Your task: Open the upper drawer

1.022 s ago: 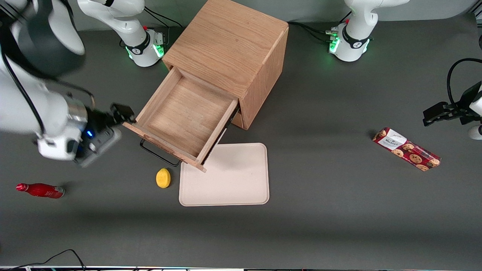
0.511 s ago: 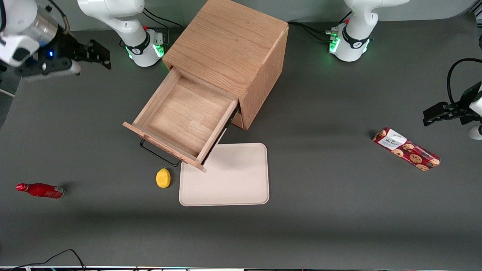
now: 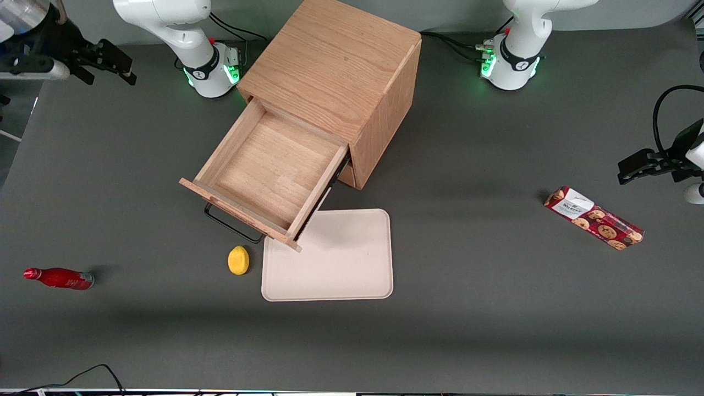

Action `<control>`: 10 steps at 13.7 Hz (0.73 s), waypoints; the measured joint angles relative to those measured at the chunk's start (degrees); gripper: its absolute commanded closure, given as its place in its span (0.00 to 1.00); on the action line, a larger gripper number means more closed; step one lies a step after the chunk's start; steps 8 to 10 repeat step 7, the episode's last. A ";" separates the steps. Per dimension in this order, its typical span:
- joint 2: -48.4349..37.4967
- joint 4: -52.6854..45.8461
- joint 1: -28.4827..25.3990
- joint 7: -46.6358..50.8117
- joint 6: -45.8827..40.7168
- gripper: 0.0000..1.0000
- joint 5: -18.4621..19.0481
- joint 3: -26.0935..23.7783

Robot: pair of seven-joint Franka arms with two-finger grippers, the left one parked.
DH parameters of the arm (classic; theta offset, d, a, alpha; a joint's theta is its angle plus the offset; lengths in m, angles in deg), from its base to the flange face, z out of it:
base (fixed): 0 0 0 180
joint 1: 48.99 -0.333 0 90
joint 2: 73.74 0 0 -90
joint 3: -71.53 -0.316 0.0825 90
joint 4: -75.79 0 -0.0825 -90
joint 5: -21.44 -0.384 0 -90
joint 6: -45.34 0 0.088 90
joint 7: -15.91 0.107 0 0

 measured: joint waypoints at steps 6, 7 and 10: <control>1.35 -1.73 0.04 4.10 0.94 0.00 1.00 -0.69; 1.42 -2.20 0.12 4.18 0.85 0.00 1.06 -0.52; 1.42 -2.20 0.12 4.18 0.85 0.00 1.06 -0.52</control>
